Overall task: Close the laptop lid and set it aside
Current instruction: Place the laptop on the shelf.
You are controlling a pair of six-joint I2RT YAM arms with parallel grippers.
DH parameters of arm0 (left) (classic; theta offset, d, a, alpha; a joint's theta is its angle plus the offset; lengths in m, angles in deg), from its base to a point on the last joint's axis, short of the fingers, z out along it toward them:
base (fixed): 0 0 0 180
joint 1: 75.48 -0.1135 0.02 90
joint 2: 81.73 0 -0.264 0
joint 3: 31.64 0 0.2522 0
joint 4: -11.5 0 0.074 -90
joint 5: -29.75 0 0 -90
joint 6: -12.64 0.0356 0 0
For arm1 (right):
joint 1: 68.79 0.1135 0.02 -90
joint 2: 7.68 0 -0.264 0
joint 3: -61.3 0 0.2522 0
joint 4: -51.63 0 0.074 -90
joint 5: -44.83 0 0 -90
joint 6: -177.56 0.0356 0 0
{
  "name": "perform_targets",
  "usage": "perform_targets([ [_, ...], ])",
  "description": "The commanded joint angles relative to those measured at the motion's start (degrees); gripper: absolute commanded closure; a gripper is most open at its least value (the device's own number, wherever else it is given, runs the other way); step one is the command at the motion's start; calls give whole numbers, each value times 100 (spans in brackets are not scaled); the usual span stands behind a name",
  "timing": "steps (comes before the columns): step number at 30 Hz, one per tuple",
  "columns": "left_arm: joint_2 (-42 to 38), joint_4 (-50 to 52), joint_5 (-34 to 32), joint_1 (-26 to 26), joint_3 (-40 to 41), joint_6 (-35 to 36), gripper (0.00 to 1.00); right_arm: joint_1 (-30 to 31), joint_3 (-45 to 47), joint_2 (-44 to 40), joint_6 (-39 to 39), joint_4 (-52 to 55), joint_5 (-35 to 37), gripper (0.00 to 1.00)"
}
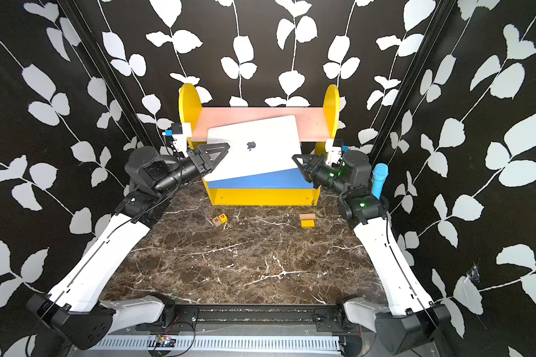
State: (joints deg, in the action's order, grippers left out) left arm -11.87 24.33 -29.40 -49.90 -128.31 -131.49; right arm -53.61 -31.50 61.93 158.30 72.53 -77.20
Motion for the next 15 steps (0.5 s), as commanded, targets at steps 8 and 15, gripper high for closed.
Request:
perform_targets([
  [8, -776, 2494, 94, -98, -763, 1839, 38, -137, -335, 158, 163, -634, 346, 100],
  [15, -942, 3132, -189, -156, -468, 2159, 34, -174, -441, 262, 227, -631, 406, 100],
])
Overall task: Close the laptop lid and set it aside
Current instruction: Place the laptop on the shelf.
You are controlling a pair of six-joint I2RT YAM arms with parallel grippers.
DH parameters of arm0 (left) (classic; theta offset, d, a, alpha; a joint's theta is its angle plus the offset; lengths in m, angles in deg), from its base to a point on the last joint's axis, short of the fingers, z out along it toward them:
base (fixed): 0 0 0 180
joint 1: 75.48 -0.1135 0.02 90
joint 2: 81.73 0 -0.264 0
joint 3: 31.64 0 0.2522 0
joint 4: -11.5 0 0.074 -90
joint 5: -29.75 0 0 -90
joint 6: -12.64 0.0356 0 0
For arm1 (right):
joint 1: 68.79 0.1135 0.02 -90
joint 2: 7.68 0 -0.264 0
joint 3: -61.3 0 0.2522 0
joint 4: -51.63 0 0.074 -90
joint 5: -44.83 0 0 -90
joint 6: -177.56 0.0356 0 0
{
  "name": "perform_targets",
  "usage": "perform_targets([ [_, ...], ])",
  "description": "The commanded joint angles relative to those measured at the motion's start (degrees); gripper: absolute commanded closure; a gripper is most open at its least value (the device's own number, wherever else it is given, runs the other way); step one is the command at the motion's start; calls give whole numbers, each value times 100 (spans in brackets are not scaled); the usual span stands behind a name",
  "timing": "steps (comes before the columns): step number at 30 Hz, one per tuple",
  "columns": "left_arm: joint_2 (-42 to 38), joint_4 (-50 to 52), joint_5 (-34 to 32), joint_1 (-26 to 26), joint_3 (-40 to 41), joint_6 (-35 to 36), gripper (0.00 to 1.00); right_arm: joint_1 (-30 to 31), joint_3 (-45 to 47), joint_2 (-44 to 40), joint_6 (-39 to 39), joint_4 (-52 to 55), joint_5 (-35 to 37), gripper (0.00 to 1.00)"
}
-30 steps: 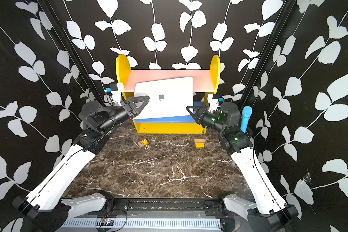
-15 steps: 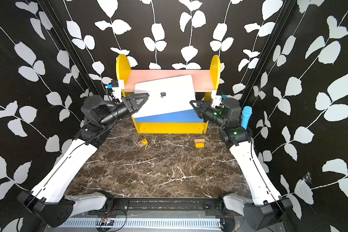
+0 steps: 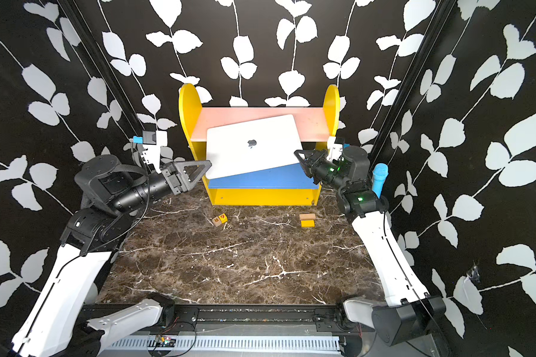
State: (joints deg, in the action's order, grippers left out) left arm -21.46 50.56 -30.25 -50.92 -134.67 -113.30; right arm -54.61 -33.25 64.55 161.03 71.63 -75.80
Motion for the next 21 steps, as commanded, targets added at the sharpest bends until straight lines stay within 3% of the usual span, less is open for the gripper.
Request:
perform_targets([
  [1, 32, 511, -115, -49, 230, 333, 34, -79, -292, 18, -37, -541, 275, 100],
  [11, 68, 516, -468, -115, 770, 290, 31, -97, -536, 179, -13, -467, 318, 100],
  [21, 439, 391, -510, -298, 738, 234, 27, -105, -621, 267, 51, -510, 335, 100],
])
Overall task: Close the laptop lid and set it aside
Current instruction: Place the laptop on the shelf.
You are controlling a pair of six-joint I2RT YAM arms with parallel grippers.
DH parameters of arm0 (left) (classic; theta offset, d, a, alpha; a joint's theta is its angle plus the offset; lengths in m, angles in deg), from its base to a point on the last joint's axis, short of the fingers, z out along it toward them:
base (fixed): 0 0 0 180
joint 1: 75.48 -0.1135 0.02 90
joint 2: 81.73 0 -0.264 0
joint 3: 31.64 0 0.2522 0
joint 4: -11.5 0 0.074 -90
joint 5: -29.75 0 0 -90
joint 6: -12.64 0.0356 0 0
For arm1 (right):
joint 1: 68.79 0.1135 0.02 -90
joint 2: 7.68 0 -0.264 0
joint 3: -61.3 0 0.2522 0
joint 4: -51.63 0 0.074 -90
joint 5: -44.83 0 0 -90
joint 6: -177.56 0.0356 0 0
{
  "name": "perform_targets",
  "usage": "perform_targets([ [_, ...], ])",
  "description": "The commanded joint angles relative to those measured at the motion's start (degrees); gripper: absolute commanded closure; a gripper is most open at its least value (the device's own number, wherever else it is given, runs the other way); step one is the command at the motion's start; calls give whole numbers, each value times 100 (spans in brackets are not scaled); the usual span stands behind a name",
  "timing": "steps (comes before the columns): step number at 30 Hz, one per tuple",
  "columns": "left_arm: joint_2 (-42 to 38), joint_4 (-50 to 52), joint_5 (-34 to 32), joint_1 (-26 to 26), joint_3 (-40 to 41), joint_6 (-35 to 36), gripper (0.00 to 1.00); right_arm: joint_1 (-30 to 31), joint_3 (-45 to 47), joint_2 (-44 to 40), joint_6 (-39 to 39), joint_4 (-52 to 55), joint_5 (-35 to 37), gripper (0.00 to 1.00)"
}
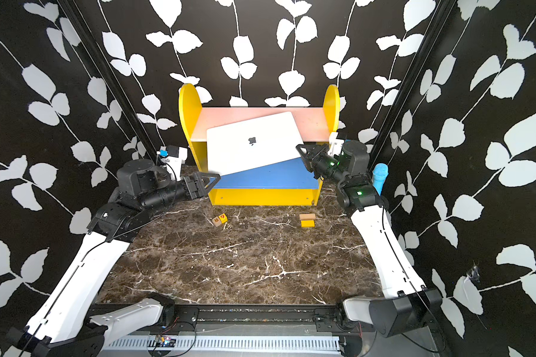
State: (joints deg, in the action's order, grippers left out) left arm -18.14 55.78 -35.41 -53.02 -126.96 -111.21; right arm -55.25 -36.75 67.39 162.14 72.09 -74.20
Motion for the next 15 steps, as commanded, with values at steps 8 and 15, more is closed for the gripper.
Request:
perform_targets([
  [8, 595, -669, 401, -395, -257, -301, 36, -42, -290, 8, -70, -554, 187, 100],
  [15, 921, -1003, 634, -483, -509, -493, 44, -43, -297, 33, -92, -539, 194, 100],
])
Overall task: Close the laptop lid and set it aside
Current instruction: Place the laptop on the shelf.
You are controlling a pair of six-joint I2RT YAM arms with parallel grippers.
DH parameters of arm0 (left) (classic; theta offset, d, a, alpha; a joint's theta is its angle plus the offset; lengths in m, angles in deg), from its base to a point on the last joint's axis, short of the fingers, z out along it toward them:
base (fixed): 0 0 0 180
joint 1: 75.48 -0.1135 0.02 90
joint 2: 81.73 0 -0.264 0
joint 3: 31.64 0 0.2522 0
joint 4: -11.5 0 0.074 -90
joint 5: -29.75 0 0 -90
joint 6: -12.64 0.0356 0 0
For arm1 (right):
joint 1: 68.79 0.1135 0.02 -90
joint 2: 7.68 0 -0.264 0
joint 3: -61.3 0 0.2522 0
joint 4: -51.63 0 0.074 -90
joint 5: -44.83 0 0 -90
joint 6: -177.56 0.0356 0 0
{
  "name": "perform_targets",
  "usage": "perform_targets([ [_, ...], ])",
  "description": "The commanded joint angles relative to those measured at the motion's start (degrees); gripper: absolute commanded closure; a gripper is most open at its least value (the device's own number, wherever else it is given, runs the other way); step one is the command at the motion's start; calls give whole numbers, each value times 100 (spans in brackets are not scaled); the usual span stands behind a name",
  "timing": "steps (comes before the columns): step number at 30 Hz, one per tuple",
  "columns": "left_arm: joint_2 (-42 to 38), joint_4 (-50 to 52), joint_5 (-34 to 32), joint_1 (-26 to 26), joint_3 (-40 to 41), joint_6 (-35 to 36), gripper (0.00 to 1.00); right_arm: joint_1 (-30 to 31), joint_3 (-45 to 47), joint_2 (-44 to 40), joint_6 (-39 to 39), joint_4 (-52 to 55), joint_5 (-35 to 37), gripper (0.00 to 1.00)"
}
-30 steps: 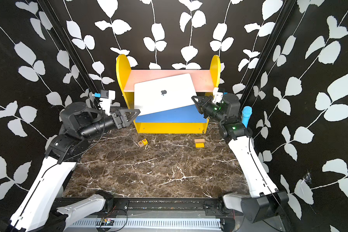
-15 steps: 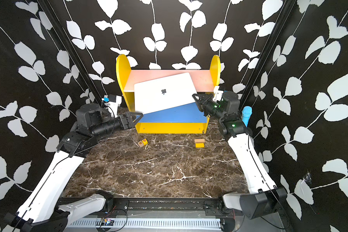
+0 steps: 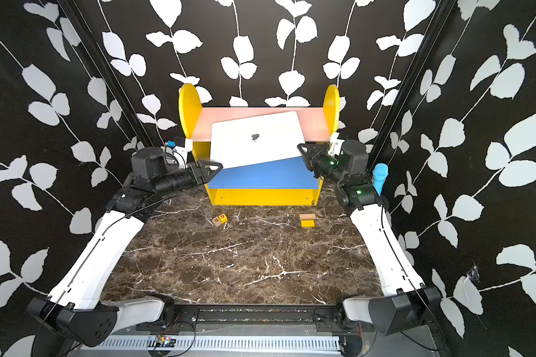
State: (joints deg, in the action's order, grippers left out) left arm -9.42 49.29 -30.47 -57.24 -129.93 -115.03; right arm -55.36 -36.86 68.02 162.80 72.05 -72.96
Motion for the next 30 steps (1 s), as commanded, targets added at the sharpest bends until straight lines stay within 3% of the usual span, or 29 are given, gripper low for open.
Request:
perform_targets([
  [1, 92, -388, 165, -66, -242, -131, 45, -33, -295, -22, -156, -526, 64, 100],
  [18, 1067, -597, 421, -302, -1398, -464, 50, -122, -365, 81, -209, -413, 116, 100],
  [30, 1838, -645, 751, -312, -2390, -754, 64, -187, -550, 235, -213, -326, 125, 100],
])
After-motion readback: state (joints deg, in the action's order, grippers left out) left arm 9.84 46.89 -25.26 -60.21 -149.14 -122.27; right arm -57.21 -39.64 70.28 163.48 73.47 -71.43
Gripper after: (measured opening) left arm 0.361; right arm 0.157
